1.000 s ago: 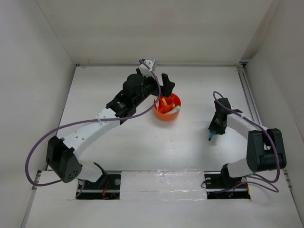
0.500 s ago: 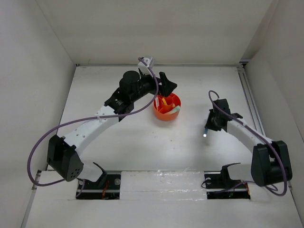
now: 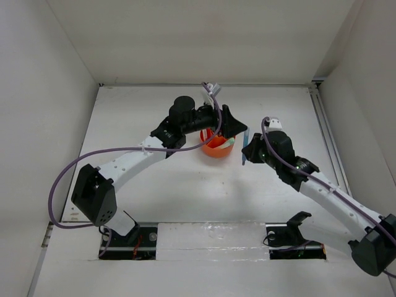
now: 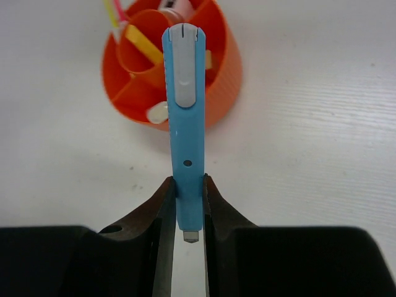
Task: Sort the stationery into containers
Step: Pick up the stationery from the center of the board.
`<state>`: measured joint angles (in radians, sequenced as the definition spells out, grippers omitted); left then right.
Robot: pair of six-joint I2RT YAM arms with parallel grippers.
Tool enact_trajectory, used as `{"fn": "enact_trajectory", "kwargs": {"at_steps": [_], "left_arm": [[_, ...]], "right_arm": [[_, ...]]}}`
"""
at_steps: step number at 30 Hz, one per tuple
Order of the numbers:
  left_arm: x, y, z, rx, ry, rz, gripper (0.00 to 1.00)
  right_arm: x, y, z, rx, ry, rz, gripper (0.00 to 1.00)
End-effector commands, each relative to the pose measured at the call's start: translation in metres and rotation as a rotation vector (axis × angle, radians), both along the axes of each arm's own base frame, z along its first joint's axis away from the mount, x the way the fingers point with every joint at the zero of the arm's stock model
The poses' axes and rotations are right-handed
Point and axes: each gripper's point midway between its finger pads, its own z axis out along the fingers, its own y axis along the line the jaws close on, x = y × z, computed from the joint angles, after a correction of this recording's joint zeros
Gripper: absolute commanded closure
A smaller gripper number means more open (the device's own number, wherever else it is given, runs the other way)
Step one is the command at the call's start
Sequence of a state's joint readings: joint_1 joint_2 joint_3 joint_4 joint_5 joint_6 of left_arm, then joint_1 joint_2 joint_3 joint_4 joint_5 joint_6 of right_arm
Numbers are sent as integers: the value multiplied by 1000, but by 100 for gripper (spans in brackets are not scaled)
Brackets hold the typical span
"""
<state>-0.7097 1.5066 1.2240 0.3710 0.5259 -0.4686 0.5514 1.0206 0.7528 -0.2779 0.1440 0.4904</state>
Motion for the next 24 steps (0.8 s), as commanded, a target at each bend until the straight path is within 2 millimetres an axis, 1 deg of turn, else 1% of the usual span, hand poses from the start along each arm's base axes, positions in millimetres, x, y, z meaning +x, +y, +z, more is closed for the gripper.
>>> {"fn": "enact_trajectory", "kwargs": {"at_steps": [1,3,4,5,6,7,8,9,10,11,12,13,14,15,16,17,18,19,20,21,22,23,24], "left_arm": [[-10,-4,30,-61,-85,-47,0],[-10,-4,28,-54,-77,-47,0],[-10,-4,28,-54,-77,-47,0],[-8,-5,21,-41,-62,-47,0],[-8,-6,21,-41,-62,-47,0],[-9,-6,18,-44,-53,-47,0],[-10,-6,18,-44,-53,-56,0],[-10,-6,15,-43,-52,-56,0],[-10,-6,17,-49,-59,-56,0],[-10,-6,17,-49,-59,-56,1],[-10,-8,15,-50,-60,-65,3],[-10,-8,13,-50,-60,-65,3],[-10,-8,16,-62,-62,-65,5],[-8,-9,12,-57,-55,-65,7],[-8,-10,12,-56,-55,-65,8],[-8,-12,7,-49,-46,-74,10],[-7,-13,2,-43,-38,-74,12],[-6,-13,7,-49,-45,-74,16],[-6,-13,7,-49,-45,-74,19],[-5,-15,2,-42,-37,-74,23],[-5,-15,2,-42,-37,-74,27],[-3,-16,-3,-36,-30,-74,38],[-3,-16,-3,-36,-30,-74,44]], "right_arm": [[7,18,63,141,-180,12,100],[2,19,72,158,-202,23,100],[-3,21,80,173,-222,35,100],[-3,20,86,177,-245,39,100],[-7,25,93,197,-261,64,100],[-9,26,96,205,-267,73,100],[-10,25,105,210,-289,76,100],[-13,29,105,215,-286,98,100],[-14,29,115,230,-309,99,100],[-17,34,115,235,-305,121,100],[-17,35,123,247,-323,121,100],[-20,40,123,253,-319,146,100],[-23,46,127,262,-323,169,100],[-21,47,128,263,-323,169,100],[-24,51,128,265,-321,182,100],[-27,54,128,267,-320,194,100],[-26,53,133,270,-329,186,100],[-26,53,133,270,-329,186,100],[-28,56,133,271,-328,196,100],[-28,56,133,271,-328,196,100],[-28,56,140,283,-344,196,100],[-29,57,140,285,-343,205,100],[-31,60,140,287,-341,214,100]]}}
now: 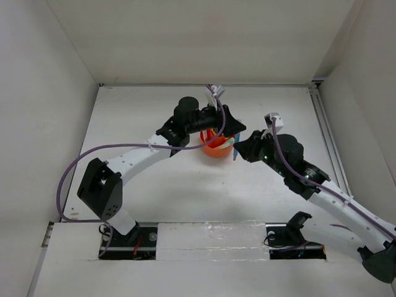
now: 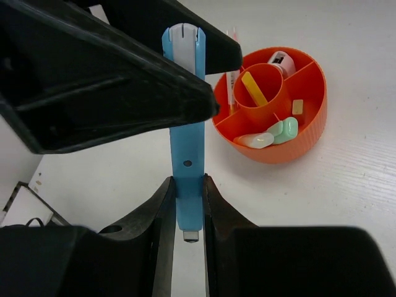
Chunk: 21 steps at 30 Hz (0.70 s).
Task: Sort the stationery into containers
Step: Pick up the stationery from the center of the board.
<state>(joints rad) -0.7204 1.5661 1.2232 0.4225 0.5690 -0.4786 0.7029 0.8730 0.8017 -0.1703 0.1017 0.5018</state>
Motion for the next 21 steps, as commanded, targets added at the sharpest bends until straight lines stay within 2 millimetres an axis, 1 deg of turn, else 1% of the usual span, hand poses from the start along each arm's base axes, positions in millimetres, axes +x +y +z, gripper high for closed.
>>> {"fn": "enact_trajectory", "kwargs": {"at_steps": [1,2,3,4,5,6,7,8,9,10,11,12,13,14,15,16,17,18,19,21], "left_arm": [[-2,-2,13,-38,-46,-21,50],[0,-3,8,-30,-37,-21,59],[0,-4,13,-37,-45,-21,67],[0,-4,13,-37,-45,-21,81],[2,-5,8,-30,-37,-21,88],[2,-5,8,-30,-37,-21,97],[3,-6,14,-39,-61,-21,100],[4,-6,15,-37,-91,-21,100],[8,-4,11,-30,-112,-1,100],[13,-1,20,-51,-165,33,100],[18,3,15,-41,-184,69,100],[26,8,19,-32,-219,123,100],[33,10,22,-16,-286,151,100],[39,13,19,-2,-312,182,100],[44,18,27,6,-372,220,100],[47,20,26,1,-377,240,100],[53,23,34,-6,-425,274,100],[57,26,38,-8,-445,303,100],[69,27,31,8,-447,350,100],[83,29,29,31,-459,411,100]], "right_arm": [[-2,12,52,100,-110,41,100],[-1,12,55,106,-118,41,100],[-1,12,55,98,-124,43,100],[0,13,52,92,-117,43,100],[1,13,54,91,-129,44,100],[-2,17,54,92,-128,64,99],[-3,17,54,92,-128,64,76],[-2,16,49,79,-126,66,58],[-2,11,55,88,-142,43,43],[3,1,50,78,-144,-16,20],[2,-4,50,78,-149,-36,0],[2,-13,51,70,-163,-60,0],[1,-17,44,58,-154,-75,0],[1,-24,44,44,-158,-93,0],[-2,-29,39,33,-148,-101,0],[-2,-34,33,22,-138,-112,0],[-3,-37,32,23,-141,-121,0],[-6,-38,21,6,-123,-120,0],[-9,-41,22,13,-131,-120,0],[-13,-43,15,6,-121,-111,0]]}}
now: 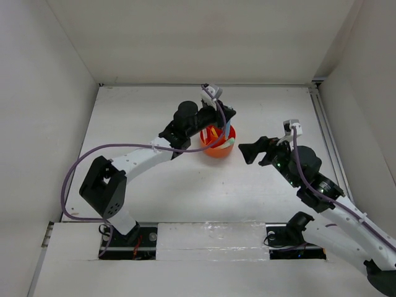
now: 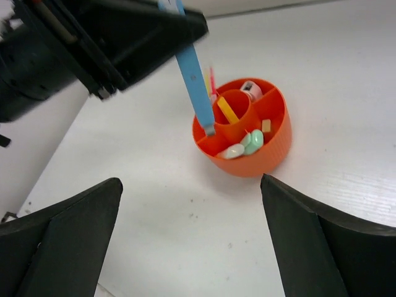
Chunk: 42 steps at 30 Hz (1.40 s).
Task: Sort the stationery into containers
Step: Place the stationery in the storage box.
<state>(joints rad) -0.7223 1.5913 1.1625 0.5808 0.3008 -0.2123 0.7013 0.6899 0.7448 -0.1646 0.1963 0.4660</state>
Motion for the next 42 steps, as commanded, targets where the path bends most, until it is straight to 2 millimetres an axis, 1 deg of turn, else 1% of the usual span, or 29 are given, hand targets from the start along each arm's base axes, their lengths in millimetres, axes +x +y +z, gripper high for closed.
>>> {"fn": "enact_trajectory", "kwargs": {"at_steps": [1,2,3,4,5,6,8,9,11,13,15,16,18,19,21,23,25,27,28,31,32,33,34,35,36,37,39,40,42], "left_arm": [[31,14,38,-41,-183,161,100],[41,18,34,-46,-182,213,100],[45,18,37,-54,-205,230,100],[48,19,35,-55,-203,246,100],[55,23,34,-44,-221,283,100],[57,21,25,-30,-222,283,100],[64,29,27,-45,-244,324,100],[68,32,18,-30,-244,349,100],[71,36,19,-58,-262,382,100],[78,40,10,-57,-255,422,100],[80,38,8,-55,-253,421,100],[83,37,0,-43,-242,429,100],[83,37,0,-50,-235,428,100],[82,38,-8,-37,-224,427,100],[79,38,-12,-51,-221,417,100],[78,40,-23,-39,-199,424,100],[78,42,-22,-49,-205,434,100],[75,45,-29,-35,-195,433,100],[72,41,-30,-36,-195,424,100],[70,42,-31,-37,-182,423,100],[67,40,-37,-34,-169,405,100],[64,42,-40,-36,-159,403,94],[62,41,-32,-58,-165,391,91],[60,42,-37,-52,-161,391,86],[56,46,-35,-61,-156,390,80],[52,43,-30,-69,-165,366,67],[44,42,-24,-81,-175,348,53],[39,44,-17,-92,-185,338,42],[30,43,-2,-111,-201,318,28]], "right_arm": [[-5,-9,-16,-29,21,-16,0],[-8,-11,-25,-43,37,-16,0],[-9,-13,-25,-43,37,-16,0],[-11,-14,-31,-43,51,-17,0],[-14,-16,-33,-42,50,-17,0],[-16,-18,-33,-44,52,-17,0],[-21,-22,-34,-40,47,-17,0],[-20,-24,-41,-53,64,-26,0],[-21,-25,-38,-45,53,-27,0],[-23,-27,-35,-37,44,-27,0],[-23,-27,-42,-48,58,-27,0],[-23,-27,-42,-49,58,-27,0],[-23,-27,-42,-49,58,-27,0],[-23,-27,-42,-49,58,-27,0],[-22,-28,-39,-44,50,-36,0],[-20,-27,-42,-51,58,-36,0],[-20,-27,-38,-45,51,-36,0],[-19,-26,-40,-51,58,-36,0],[-19,-26,-40,-51,58,-36,0],[-19,-26,-38,-45,51,-36,0],[-19,-26,-38,-45,51,-36,0],[-19,-26,-38,-45,51,-36,0],[-19,-26,-38,-45,51,-36,0],[-19,-26,-38,-45,51,-36,0],[-19,-26,-38,-45,51,-36,0],[-19,-26,-38,-45,51,-36,0],[-18,-25,-40,-51,58,-36,0],[-17,-24,-38,-45,51,-36,0],[-17,-24,-38,-45,51,-36,0]]}}
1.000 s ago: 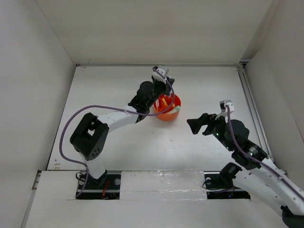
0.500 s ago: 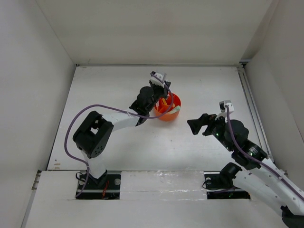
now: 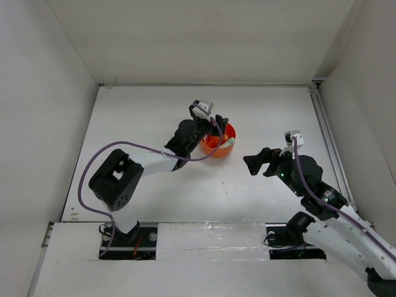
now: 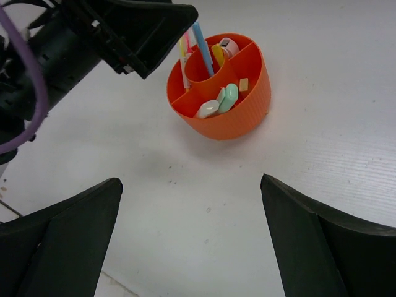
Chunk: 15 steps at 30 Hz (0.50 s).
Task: Sort the stationery into containers
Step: Place the stationery in the storage box.
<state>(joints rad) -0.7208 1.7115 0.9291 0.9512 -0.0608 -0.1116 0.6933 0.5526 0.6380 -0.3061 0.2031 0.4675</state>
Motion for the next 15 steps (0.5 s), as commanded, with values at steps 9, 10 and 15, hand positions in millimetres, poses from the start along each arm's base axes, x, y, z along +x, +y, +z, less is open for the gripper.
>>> {"fn": "enact_trajectory", "kwargs": {"at_steps": [9,10,15], "left_arm": [[-55,44,184,-287,-194,52,1],[-53,48,176,-254,-136,82,1],[-40,92,193,-281,31,345,1]], "right_arm": [[13,-5,18,-19,-53,-42,0],[14,-7,23,-23,-65,-50,0],[18,-22,48,-98,-108,-103,0]]}}
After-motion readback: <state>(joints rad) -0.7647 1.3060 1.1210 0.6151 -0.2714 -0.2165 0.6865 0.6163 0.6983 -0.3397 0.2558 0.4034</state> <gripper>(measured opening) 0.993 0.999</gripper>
